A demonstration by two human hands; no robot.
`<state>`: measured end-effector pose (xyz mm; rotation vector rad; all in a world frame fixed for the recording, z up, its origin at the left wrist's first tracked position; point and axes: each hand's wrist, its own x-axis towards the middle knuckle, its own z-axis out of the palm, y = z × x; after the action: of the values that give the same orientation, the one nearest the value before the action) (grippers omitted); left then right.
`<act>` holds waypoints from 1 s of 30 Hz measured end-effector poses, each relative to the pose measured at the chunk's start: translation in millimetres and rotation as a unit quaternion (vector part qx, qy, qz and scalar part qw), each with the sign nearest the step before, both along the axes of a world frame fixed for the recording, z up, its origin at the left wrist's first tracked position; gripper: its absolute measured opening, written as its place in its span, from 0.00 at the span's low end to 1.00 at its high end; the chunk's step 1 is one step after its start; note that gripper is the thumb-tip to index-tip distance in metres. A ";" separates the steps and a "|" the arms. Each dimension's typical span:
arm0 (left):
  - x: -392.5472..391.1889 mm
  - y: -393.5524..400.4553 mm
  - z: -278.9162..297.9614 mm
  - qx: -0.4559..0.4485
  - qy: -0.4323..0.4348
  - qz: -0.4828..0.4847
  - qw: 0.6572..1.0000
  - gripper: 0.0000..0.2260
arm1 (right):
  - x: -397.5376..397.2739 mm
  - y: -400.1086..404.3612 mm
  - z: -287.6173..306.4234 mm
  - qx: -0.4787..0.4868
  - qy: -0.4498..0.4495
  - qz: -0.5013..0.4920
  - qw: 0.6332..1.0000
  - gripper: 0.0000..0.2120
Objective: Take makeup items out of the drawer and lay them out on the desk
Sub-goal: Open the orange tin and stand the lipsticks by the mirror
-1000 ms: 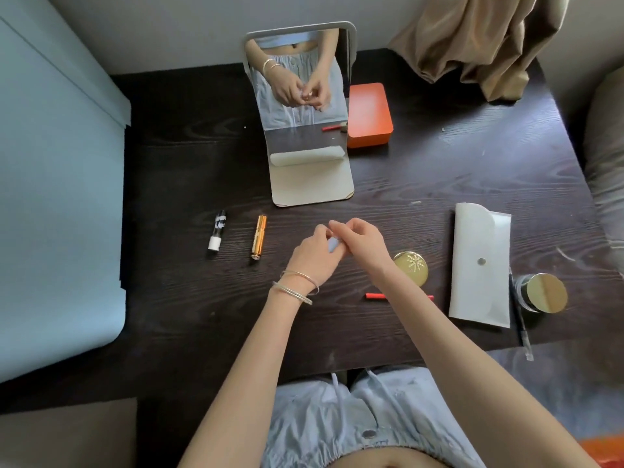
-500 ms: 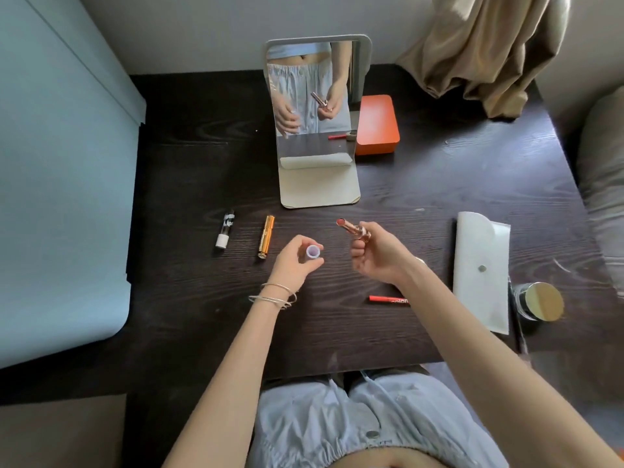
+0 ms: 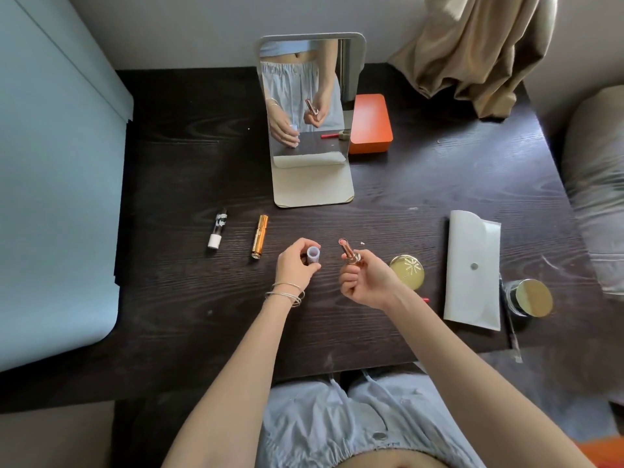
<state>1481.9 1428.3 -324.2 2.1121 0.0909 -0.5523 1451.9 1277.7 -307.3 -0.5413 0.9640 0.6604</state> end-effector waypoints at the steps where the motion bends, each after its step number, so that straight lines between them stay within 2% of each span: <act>1: 1.7 1.6 2.0 -0.001 -0.005 -0.012 1.000 0.19 | 1.0 0.0 1.9 0.000 -0.003 0.000 1.000 0.14; 4: 5.6 8.3 19.4 -0.031 -0.044 -0.044 0.998 0.31 | 5.4 1.5 7.7 0.000 -0.020 -0.001 1.000 0.14; 6: 5.7 8.5 38.0 -0.109 -0.077 -0.014 0.991 0.34 | 9.0 5.6 11.7 0.017 -0.038 -0.003 0.999 0.15; 8: 4.7 3.2 52.1 -0.163 -0.088 0.019 0.983 0.33 | 11.3 12.5 17.3 0.048 -0.063 -0.002 0.997 0.18; 10: 3.7 -5.0 60.5 -0.175 -0.090 0.048 0.979 0.31 | 12.5 19.3 25.1 0.063 -0.087 0.006 0.994 0.18; 16: 0.7 -13.9 72.2 -0.199 -0.075 0.091 0.973 0.27 | 9.3 25.2 38.5 0.025 -0.107 -0.034 0.993 0.02; 17: 0.1 -13.1 72.8 -0.209 -0.069 0.091 0.971 0.27 | 9.3 24.1 39.3 0.019 -0.109 -0.047 0.993 0.02; 19: -0.2 -11.2 73.6 -0.224 -0.055 0.092 0.969 0.27 | 10.2 22.1 40.6 0.017 -0.115 -0.047 0.992 0.09; 21: 0.8 -11.3 76.6 -0.222 -0.049 0.082 0.970 0.28 | 10.9 22.2 41.8 -0.003 -0.131 -0.005 0.991 0.17; 23: 2.3 -13.7 80.6 -0.210 -0.056 0.064 0.974 0.29 | 10.2 22.6 41.3 -0.020 -0.141 0.028 0.989 0.20; 25: 3.1 -15.1 83.2 -0.205 -0.058 0.063 0.975 0.29 | 8.3 20.9 41.3 -0.018 -0.145 0.019 0.989 0.19; 28: 5.5 -13.1 83.1 -0.213 -0.050 0.087 0.972 0.30 | 5.7 14.1 44.5 0.048 -0.160 -0.051 0.985 0.13; 30: 7.4 -12.1 83.4 -0.224 -0.039 0.099 0.969 0.31 | 5.2 11.4 46.9 0.058 -0.188 -0.044 0.980 0.12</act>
<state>1489.3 1416.2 -240.8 1.6575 0.1182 -0.3318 1457.0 1289.2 -260.5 -0.4954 0.5868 0.5082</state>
